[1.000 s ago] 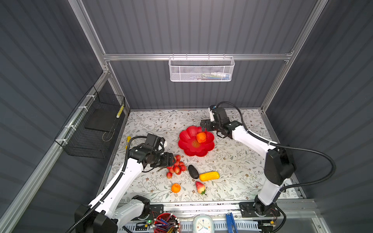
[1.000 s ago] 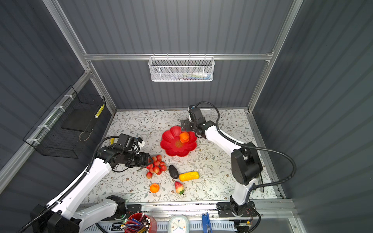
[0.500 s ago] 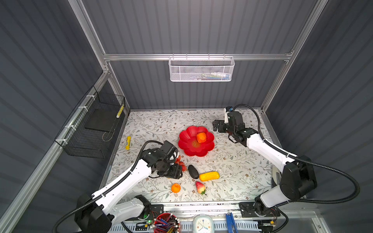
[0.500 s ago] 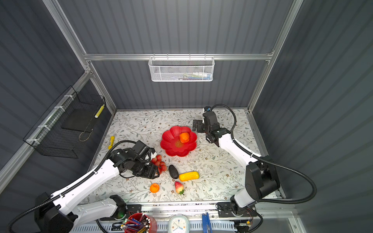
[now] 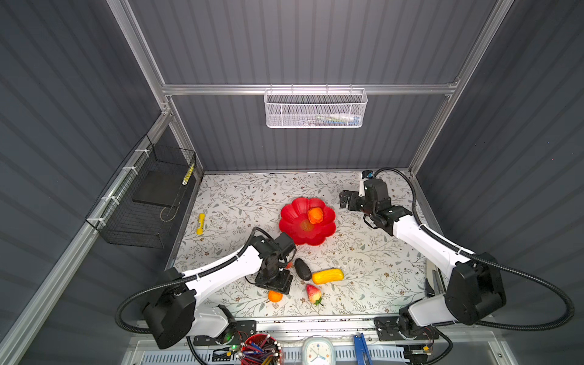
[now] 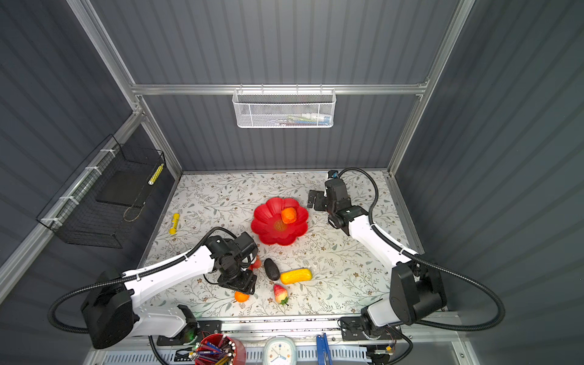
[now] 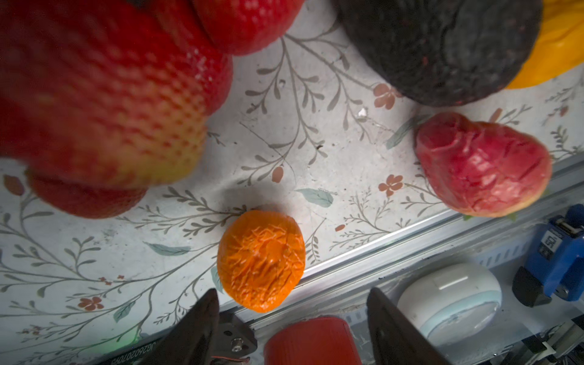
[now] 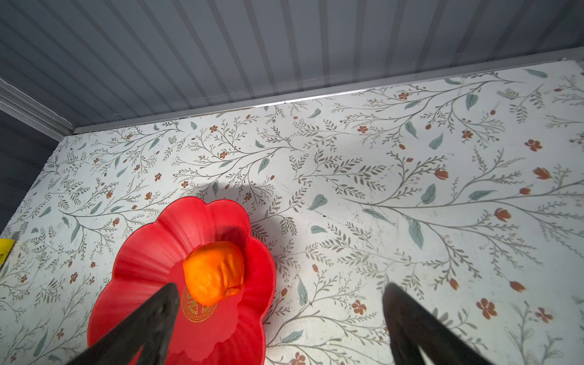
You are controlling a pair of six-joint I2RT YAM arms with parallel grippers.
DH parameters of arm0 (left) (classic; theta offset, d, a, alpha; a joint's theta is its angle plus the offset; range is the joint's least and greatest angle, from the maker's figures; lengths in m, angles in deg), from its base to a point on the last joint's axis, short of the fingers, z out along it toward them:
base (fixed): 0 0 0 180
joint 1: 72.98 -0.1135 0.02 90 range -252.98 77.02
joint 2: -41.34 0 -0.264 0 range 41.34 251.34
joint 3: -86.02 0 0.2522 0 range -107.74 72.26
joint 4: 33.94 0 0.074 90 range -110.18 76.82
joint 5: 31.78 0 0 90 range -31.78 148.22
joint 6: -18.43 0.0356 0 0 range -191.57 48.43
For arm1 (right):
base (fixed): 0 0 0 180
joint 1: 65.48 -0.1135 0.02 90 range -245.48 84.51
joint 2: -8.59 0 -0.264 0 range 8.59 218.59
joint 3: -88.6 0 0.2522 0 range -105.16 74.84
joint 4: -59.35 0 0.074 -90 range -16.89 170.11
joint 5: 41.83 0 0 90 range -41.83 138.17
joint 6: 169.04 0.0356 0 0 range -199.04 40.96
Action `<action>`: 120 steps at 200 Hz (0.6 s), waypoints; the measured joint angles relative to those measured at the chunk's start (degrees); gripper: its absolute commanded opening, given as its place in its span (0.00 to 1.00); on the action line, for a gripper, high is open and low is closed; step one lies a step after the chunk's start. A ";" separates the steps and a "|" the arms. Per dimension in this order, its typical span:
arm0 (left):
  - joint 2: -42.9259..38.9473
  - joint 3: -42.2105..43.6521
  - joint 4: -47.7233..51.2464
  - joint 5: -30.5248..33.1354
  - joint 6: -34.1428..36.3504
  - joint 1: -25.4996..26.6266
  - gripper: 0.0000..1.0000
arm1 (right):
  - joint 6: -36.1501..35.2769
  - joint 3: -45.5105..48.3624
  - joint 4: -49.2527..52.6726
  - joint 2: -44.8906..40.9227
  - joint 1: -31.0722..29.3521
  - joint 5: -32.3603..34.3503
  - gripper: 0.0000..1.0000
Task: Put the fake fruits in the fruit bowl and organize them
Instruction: 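Grasp the small orange tangerine with the left gripper while the right arm draws back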
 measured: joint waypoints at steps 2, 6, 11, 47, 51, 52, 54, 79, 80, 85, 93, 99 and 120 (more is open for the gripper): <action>0.31 0.00 0.07 0.11 -0.07 0.09 0.76 | 0.04 0.11 0.00 -0.11 0.04 0.00 0.99; 0.74 0.00 0.22 0.33 -0.17 0.20 0.76 | 0.04 0.24 -0.02 -0.26 0.13 -0.04 0.99; 1.44 0.00 0.44 0.66 -0.37 0.31 0.76 | 0.07 0.39 -0.04 -0.44 0.22 -0.04 0.99; 4.50 0.00 0.63 2.01 -1.25 0.59 0.75 | 0.09 1.09 -0.55 -1.73 0.85 -0.22 0.99; 4.98 0.00 0.61 2.23 -1.31 0.59 0.74 | 0.09 1.18 -0.66 -1.92 0.94 -0.22 0.99; 5.11 0.00 0.63 2.25 -1.33 0.59 0.73 | 0.09 1.18 -0.68 -1.95 0.96 -0.24 0.99; 5.27 0.00 0.61 2.29 -1.36 0.59 0.72 | 0.09 1.22 -0.72 -2.01 0.98 -0.24 0.99; 7.56 0.00 0.37 2.60 -1.57 0.63 0.60 | 0.09 1.55 -1.29 -2.34 1.51 -0.28 0.99; 7.58 0.00 0.37 2.60 -1.57 0.63 0.59 | 0.09 1.57 -1.29 -2.34 1.51 -0.28 0.99; 7.72 0.00 0.28 2.58 -1.68 0.63 0.56 | 0.11 1.66 -1.29 -2.34 1.66 -0.28 0.99; 7.82 -0.04 0.17 2.60 -1.64 0.63 0.52 | 0.11 1.81 -1.27 -2.34 1.77 -0.31 0.99; 7.89 -0.07 0.13 2.58 -1.75 0.63 0.49 | 0.13 1.97 -1.31 -2.34 1.90 -0.33 0.99; 8.07 -0.22 0.00 2.51 -1.62 0.63 0.41 | 0.33 2.49 -1.49 -2.43 2.14 -0.44 0.99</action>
